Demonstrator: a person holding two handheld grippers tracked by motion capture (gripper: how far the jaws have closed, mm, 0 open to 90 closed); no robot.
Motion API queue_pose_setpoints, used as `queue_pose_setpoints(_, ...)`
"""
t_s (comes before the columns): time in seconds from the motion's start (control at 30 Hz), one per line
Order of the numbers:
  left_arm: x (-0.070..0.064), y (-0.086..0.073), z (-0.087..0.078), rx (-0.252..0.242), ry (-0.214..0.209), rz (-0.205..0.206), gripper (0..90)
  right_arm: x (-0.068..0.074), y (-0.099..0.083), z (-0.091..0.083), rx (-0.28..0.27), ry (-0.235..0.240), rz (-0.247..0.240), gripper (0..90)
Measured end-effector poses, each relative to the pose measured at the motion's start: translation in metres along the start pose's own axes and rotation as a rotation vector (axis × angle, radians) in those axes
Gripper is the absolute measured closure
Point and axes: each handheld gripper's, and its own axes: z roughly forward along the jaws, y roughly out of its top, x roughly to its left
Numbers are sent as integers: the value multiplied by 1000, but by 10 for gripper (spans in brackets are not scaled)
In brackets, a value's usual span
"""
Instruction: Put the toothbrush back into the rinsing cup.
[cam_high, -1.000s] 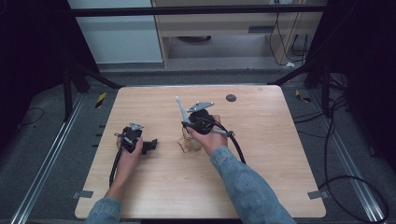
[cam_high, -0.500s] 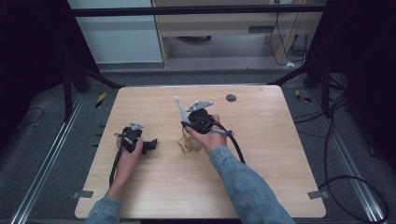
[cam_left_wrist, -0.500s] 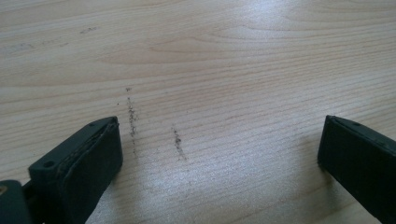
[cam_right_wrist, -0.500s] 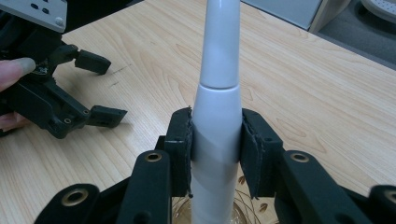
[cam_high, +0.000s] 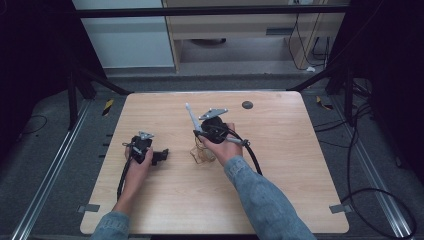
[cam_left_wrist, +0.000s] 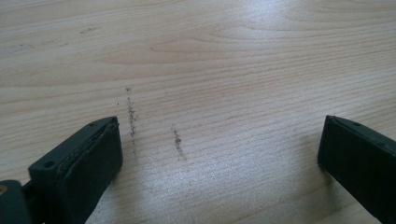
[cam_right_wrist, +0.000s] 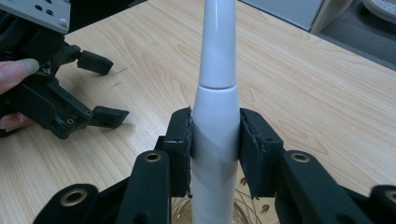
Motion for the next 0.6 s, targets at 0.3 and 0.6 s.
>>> queue_pose_setpoints(0.3,0,0,0,0,0,-1,0,0,1,-3,-4,1,-1,649)
queue_pose_setpoints(0.6,0,0,0,0,0,0,0,0,3,-7,-14,6,-7,621)
